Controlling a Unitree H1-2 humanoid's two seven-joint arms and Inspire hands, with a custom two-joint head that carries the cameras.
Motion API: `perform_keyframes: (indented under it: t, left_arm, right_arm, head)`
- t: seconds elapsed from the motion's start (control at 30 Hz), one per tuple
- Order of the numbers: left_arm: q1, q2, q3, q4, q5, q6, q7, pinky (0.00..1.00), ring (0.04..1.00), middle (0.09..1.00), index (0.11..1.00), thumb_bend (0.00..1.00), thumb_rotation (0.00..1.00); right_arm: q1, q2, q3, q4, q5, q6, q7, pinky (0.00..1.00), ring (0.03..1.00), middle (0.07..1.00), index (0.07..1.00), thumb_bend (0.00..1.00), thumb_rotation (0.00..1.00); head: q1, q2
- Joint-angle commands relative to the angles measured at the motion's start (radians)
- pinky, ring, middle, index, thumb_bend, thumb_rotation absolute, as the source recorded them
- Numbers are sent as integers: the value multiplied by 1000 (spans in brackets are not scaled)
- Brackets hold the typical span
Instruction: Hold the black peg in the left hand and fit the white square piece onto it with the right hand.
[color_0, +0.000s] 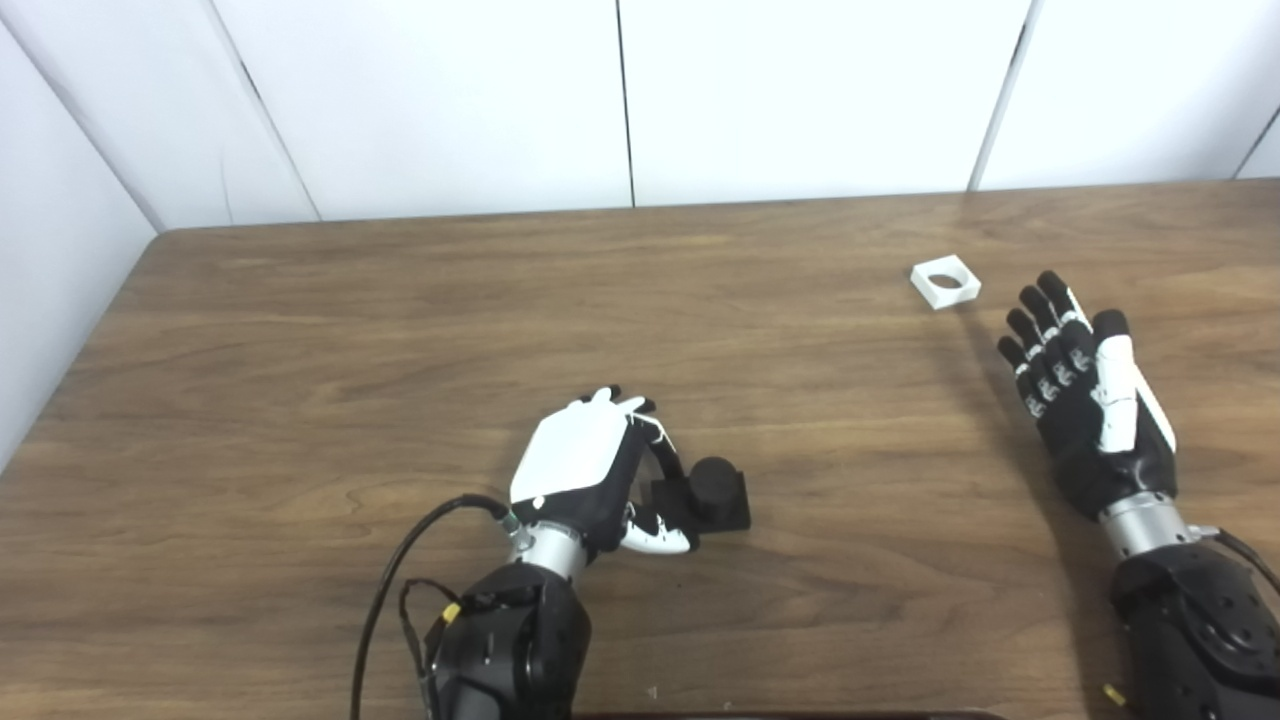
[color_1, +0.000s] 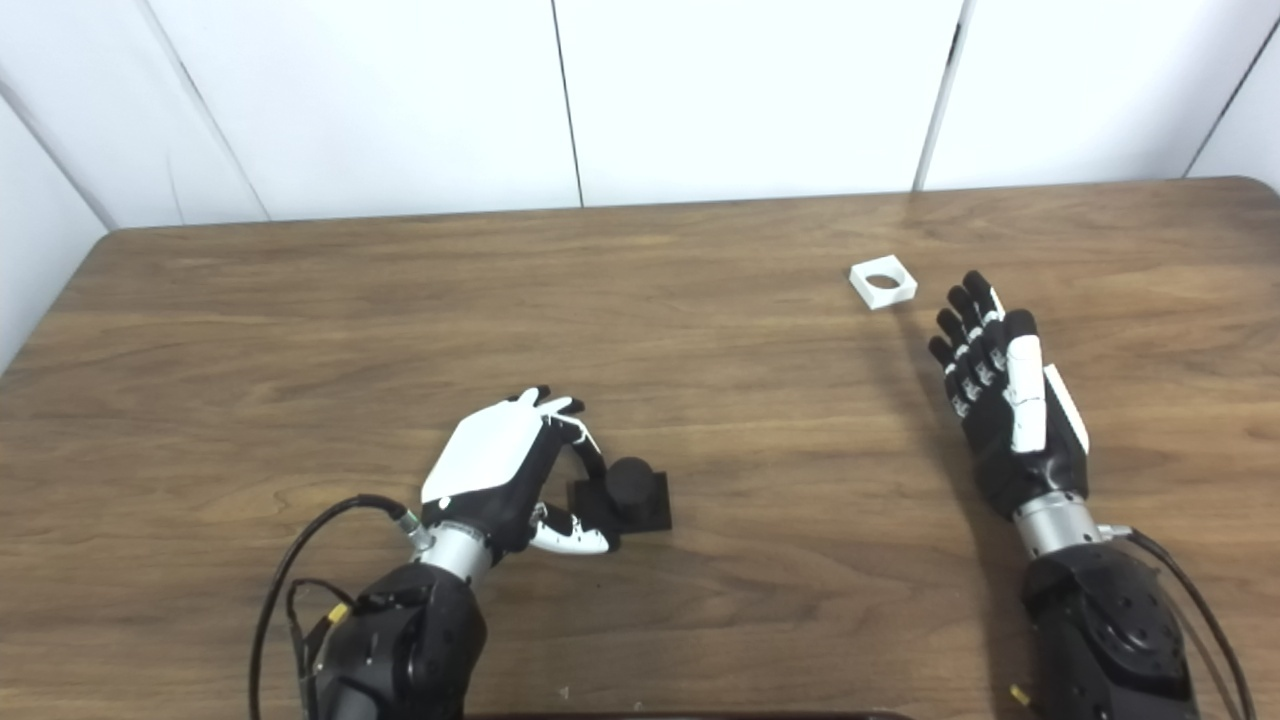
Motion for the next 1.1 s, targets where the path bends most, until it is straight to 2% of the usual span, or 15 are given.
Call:
perform_keyframes:
  t: [0.0, 0.33, 0.6, 0.77, 0.9, 1.07]
  left_arm:
    - [-12, -6, 11, 2, 23, 5, 41, 1000, 1000, 925, 486, 525, 64]
    - [-3, -6, 11, 35, 0, 3, 103, 1000, 1000, 916, 484, 525, 65]
    - [-7, -1, 12, 42, -7, 6, 108, 1000, 1000, 920, 484, 525, 66]
    - [-9, 0, 13, 43, -10, 8, 111, 1000, 1000, 918, 485, 525, 65]
    - [-9, -3, 13, 40, -7, 13, 103, 1000, 1000, 920, 484, 525, 65]
    - [-10, 4, 12, 35, 2, 13, 89, 1000, 1000, 923, 485, 525, 66]
  right_arm:
    - [7, -11, -1, 27, 10, -12, 25, 1000, 1000, 1000, 1000, 610, 959]
    - [0, -20, 3, 4, -2, 5, 16, 1000, 1000, 1000, 1000, 580, 922]
    - [-21, -52, 17, -98, -34, 63, -3, 1000, 1000, 1000, 1000, 643, 835]
    - [-57, -71, 47, -140, -144, 73, -30, 1000, 1000, 1000, 1000, 611, 640]
    - [-86, -87, 57, -149, -187, 79, -35, 1000, 1000, 1000, 1000, 653, 554]
    - [-136, -105, 61, -160, -213, 106, -33, 1000, 1000, 1000, 1000, 671, 525]
  head:
    - [1, 1]
    - [2, -1]
    - [-6, -3]
    - [-5, -3]
    - [-4, -1]
    - [-4, -1]
